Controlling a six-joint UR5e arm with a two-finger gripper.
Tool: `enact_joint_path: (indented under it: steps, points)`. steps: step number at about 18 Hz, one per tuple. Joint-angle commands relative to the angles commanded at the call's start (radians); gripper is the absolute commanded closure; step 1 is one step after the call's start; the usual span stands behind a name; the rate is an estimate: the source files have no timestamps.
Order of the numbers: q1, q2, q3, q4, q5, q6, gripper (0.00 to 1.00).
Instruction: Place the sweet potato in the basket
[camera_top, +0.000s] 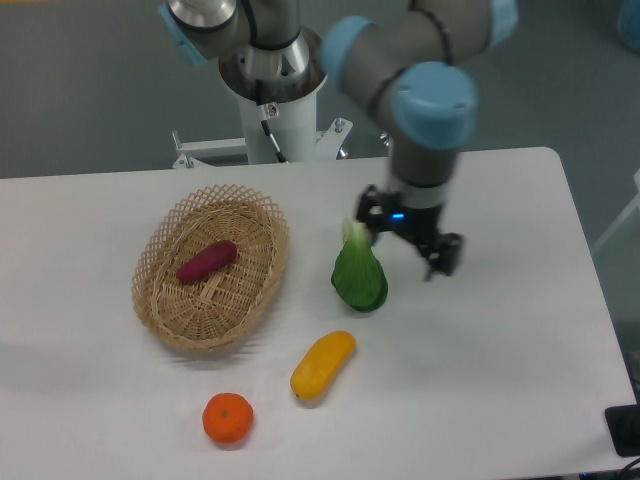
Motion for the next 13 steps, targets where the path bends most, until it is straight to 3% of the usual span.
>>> enact_joint_path:
  steps: [6,13]
  points:
    - [0.02,-0.1,0.109,0.0,0.002,0.023,0.0]
    - [0.034,-0.109,0.107,0.012,0.002,0.022,0.0]
